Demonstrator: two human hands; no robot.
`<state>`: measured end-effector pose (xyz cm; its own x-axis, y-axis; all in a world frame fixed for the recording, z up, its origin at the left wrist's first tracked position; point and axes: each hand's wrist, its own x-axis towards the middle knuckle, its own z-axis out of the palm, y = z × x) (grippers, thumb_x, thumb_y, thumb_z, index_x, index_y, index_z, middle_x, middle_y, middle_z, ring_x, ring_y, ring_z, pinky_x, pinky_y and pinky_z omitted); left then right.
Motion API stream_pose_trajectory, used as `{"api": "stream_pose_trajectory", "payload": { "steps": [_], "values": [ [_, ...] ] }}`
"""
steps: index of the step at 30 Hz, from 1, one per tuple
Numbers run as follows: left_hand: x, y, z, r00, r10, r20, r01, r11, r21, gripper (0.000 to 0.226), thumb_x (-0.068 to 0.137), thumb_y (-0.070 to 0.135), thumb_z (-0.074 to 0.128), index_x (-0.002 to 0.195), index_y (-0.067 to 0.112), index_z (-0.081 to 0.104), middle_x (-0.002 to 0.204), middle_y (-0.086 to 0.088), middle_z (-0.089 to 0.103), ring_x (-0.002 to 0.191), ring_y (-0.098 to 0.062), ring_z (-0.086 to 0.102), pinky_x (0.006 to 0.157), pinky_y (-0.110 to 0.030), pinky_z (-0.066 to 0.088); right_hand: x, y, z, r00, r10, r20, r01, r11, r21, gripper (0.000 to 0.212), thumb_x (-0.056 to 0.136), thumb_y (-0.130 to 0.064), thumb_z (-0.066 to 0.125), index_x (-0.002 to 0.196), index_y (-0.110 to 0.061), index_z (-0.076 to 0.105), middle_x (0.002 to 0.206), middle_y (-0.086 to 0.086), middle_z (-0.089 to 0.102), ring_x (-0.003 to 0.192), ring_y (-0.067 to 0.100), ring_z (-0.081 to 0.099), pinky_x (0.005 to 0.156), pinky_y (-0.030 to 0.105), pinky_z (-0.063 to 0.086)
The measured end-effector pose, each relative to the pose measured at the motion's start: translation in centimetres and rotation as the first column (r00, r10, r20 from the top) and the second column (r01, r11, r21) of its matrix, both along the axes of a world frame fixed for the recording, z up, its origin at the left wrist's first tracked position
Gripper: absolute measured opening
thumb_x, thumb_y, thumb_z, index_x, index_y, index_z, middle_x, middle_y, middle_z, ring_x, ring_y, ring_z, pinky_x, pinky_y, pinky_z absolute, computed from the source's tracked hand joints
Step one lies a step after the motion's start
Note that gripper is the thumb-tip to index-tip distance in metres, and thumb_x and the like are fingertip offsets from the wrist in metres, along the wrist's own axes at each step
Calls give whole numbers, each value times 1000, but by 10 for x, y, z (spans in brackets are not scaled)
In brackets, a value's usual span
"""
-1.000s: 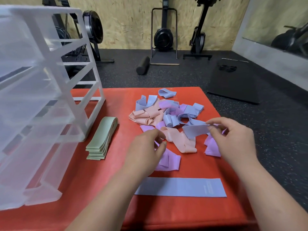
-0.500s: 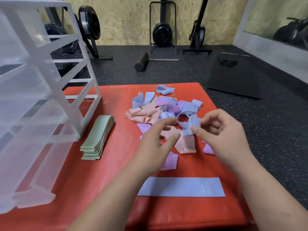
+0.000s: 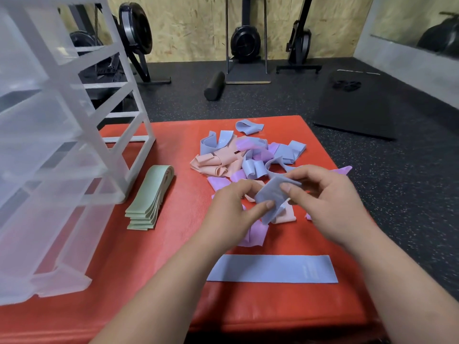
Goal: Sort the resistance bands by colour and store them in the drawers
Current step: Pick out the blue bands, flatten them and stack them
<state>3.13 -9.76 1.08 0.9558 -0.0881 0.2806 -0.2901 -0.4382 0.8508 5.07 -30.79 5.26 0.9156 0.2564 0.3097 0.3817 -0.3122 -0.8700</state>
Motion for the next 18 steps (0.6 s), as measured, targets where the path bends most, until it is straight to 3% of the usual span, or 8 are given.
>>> {"api": "stream_pose_trajectory", "payload": {
  "steps": [3, 6, 10, 14, 18],
  "values": [
    [2, 6, -4, 999, 12, 30, -15, 993, 121, 8, 93, 30, 80, 94, 30, 71, 95, 19, 71, 96, -8, 64, 85, -27, 48, -4, 0, 9, 998, -45, 34, 39, 984, 175, 16, 95, -3, 73, 101, -17, 76, 93, 0, 78, 85, 12, 73, 81, 31, 60],
    [3, 12, -6, 992, 70, 103, -94, 966, 243, 11, 91, 30, 81, 95, 32, 72, 87, 28, 62, 94, -5, 55, 78, -20, 40, -9, -4, 16, 989, -139, 51, 116, 941, 317, 9, 94, -4, 73, 102, -8, 75, 94, 4, 78, 82, 9, 72, 78, 23, 59],
    [4, 22, -4, 979, 106, 175, -164, 919, 358, 8, 91, 29, 80, 95, 29, 73, 90, 24, 62, 100, -12, 53, 85, -34, 46, -7, -17, 21, 945, -324, 34, 277, 855, 438, 10, 96, -10, 72, 104, -15, 75, 89, -7, 77, 81, 10, 72, 71, 20, 57],
    [-1, 34, 2, 976, 170, 133, -206, 915, 346, 8, 92, 27, 80, 94, 33, 74, 90, 31, 61, 99, -11, 57, 84, -30, 45, -4, -37, 19, 900, -425, -102, 412, 746, 523, 4, 98, -24, 74, 101, -25, 76, 89, -1, 78, 78, 17, 72, 73, 32, 61],
    [-6, 48, 2, 980, 201, 15, -200, 958, 204, 13, 90, 24, 82, 89, 32, 72, 80, 14, 71, 73, -3, 61, 67, -20, 45, 0, -58, 8, 849, -457, -267, 528, 712, 462, 8, 97, -23, 75, 104, -21, 76, 92, 5, 81, 74, 14, 71, 72, 30, 59]
  ]
}}
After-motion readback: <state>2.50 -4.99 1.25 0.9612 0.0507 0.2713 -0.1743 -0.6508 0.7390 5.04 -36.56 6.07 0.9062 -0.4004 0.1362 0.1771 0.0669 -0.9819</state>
